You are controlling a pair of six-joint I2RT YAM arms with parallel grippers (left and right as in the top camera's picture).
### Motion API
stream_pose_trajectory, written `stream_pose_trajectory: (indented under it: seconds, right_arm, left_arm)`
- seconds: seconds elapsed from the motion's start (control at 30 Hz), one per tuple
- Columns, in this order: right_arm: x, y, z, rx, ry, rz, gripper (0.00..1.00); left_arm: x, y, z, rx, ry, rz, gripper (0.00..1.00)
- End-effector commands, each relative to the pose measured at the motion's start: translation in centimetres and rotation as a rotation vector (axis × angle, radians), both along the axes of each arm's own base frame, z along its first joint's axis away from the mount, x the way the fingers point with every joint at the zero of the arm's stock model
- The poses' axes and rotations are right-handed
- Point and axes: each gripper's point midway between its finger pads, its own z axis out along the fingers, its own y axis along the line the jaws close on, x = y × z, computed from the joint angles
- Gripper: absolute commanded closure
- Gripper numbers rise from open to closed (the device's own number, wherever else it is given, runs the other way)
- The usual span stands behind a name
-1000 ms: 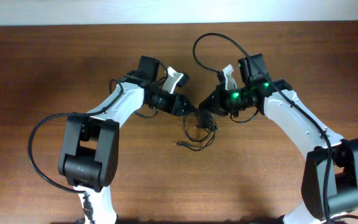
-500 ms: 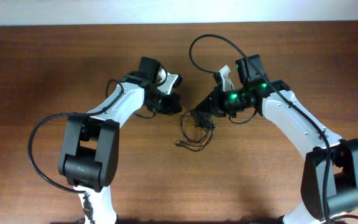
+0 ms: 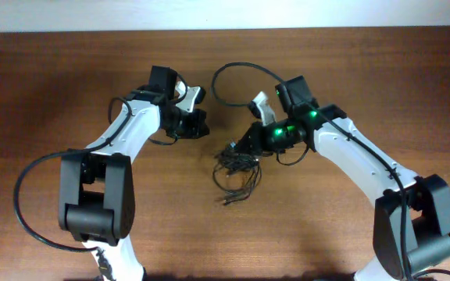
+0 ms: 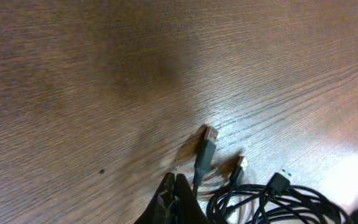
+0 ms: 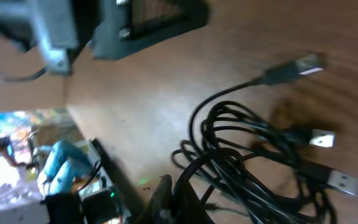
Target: Untangle cables
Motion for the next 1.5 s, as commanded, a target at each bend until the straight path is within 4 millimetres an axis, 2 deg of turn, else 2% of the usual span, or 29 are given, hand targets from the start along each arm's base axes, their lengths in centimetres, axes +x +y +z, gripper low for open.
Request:
stream_pose_trajectory:
  seconds: [0.0, 0.07, 0.17, 0.27, 0.3, 0.4, 0.47, 0.5, 0.53, 0.57, 0.67, 0.87, 1.07, 1.23, 1.33, 1.47]
  right_arm:
    - [0.6, -0.5, -1.4, -0.048, 0.012, -0.036, 0.89]
    - [0.9, -0.3, -1.3, -0.035, -0.007, -0.034, 0.6]
    - [1.2, -0.2, -1.2, -0.031, -0.018, -0.035, 0.58]
    - [1.1, -0.2, -0.8, -0.022, -0.022, -0.032, 0.92]
    - [0.9, 0.1, 0.0, 0.007, -0.028, -0.021, 0.96]
    - [1.4, 1.0, 1.6, 0.089, 0.013, -0.061, 0.96]
    - [1.9, 0.5, 1.0, 0.045, 0.019, -0.11, 0.92]
    - [2.1, -0.3, -0.1, -0.025, 0.022, -0.144, 0.66]
    - [2.1, -1.0, -0.9, -0.079, 0.031, -0.169, 0.48]
    - [2.0, -1.9, -1.8, -0.144, 0.039, -0.194, 0.4]
    - [0.9, -2.8, -2.6, -0.2, 0.05, -0.162, 0.31]
    - [-0.1, -5.9, -4.8, -0.395, 0.091, -0.214, 0.31]
    - [0.0, -6.5, -5.1, -0.434, 0.086, -0.226, 0.32]
    - [-0.1, -6.7, -5.7, -0.472, 0.074, -0.225, 0.32]
    - [0.0, -6.2, -7.0, -0.543, 0.031, -0.208, 0.32]
    - [1.5, -5.1, -9.5, -0.584, -0.035, -0.203, 0.33]
  left_arm:
    - [0.5, 0.1, 1.2, 0.008, -0.035, 0.005, 1.0]
    - [0.4, 0.0, 1.2, 0.008, -0.035, 0.003, 1.0]
    - [0.4, 0.0, 1.2, 0.008, -0.035, 0.003, 1.0]
    - [0.4, 0.0, 1.2, 0.008, -0.035, 0.003, 0.99]
    - [0.4, 0.0, 1.2, 0.008, -0.035, 0.003, 0.99]
    - [0.4, 0.0, 1.2, 0.007, -0.034, 0.003, 0.98]
    - [0.4, 0.0, 1.2, 0.007, -0.034, 0.003, 0.98]
    - [0.4, 0.0, 1.2, 0.007, -0.034, 0.003, 0.98]
    - [0.4, 0.0, 1.2, 0.007, -0.033, 0.003, 0.97]
    - [0.4, 0.0, 1.2, 0.007, -0.033, 0.003, 0.96]
    - [0.4, 0.0, 1.2, 0.007, -0.033, 0.003, 0.93]
    - [0.4, 0.0, 1.2, 0.007, -0.033, 0.003, 0.91]
    - [0.4, 0.0, 1.2, 0.007, -0.033, 0.003, 0.91]
    - [0.4, 0.0, 1.2, 0.007, -0.033, 0.003, 0.91]
    - [0.4, 0.0, 1.2, 0.007, -0.033, 0.003, 0.91]
    - [0.4, 0.0, 1.2, 0.007, -0.033, 0.003, 0.91]
